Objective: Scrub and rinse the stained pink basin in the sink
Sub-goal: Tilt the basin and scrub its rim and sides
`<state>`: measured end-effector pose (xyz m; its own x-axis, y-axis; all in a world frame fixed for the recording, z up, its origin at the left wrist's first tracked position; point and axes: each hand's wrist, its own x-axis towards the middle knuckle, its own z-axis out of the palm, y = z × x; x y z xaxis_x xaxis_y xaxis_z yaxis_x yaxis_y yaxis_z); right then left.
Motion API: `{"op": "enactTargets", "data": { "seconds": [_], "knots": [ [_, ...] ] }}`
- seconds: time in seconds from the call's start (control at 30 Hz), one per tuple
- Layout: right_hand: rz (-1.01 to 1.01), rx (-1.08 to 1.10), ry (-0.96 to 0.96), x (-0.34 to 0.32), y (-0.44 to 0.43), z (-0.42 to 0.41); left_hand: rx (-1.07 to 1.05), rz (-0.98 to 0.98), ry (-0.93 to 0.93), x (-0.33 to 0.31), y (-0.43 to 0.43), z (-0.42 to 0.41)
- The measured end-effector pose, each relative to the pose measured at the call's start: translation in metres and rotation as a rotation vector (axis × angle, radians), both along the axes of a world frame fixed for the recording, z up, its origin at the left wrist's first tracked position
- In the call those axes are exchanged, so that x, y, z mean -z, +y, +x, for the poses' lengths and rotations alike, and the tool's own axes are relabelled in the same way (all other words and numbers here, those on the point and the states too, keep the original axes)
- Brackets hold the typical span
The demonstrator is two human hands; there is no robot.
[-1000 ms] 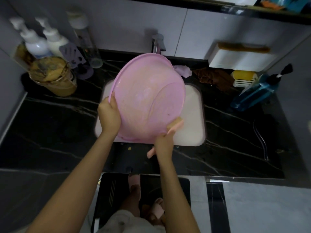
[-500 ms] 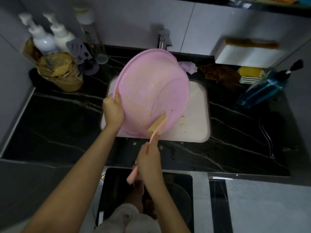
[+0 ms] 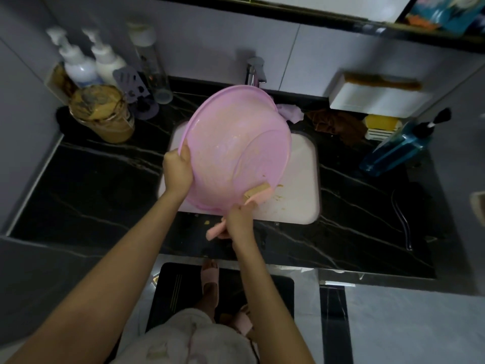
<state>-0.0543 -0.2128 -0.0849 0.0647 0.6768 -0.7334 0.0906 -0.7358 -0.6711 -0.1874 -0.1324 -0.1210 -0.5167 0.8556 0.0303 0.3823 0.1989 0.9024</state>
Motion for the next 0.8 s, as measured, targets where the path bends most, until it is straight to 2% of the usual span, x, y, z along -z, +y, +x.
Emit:
{"op": "enactTargets", "data": {
  "seconds": [0.07, 0.17, 0.27, 0.43, 0.57, 0.67, 0.7, 0.8],
  "knots": [
    [-0.007, -0.005, -0.040, -0.009, 0.018, 0.007, -0.003, -0.003, -0.003, -0.001, -0.003, 0.006],
    [0.241, -0.141, -0.158, -0.028, 0.020, 0.000, 0.023, 0.027, -0.024, -0.004, -0.009, 0.013],
    [0.365, -0.236, -0.308, -0.035, 0.020, -0.007, -0.033, 0.021, -0.100, -0.005, -0.012, 0.014],
    [0.373, -0.168, -0.497, -0.012, 0.031, 0.023, -0.047, -0.008, -0.163, -0.001, -0.007, 0.012],
    [0.397, -0.235, -0.363, -0.003, 0.019, 0.039, 0.020, -0.023, -0.154, 0.002, -0.004, 0.006],
    [0.442, -0.368, -0.374, 0.003, 0.005, 0.042, 0.078, -0.045, -0.112, 0.006, -0.005, -0.009],
    [0.460, -0.358, -0.393, 0.009, 0.002, 0.045, 0.094, -0.042, -0.108, 0.006, -0.004, -0.015],
    [0.549, -0.152, -0.269, 0.023, 0.011, 0.056, 0.134, -0.030, -0.128, -0.001, 0.005, -0.026]
  ]
}}
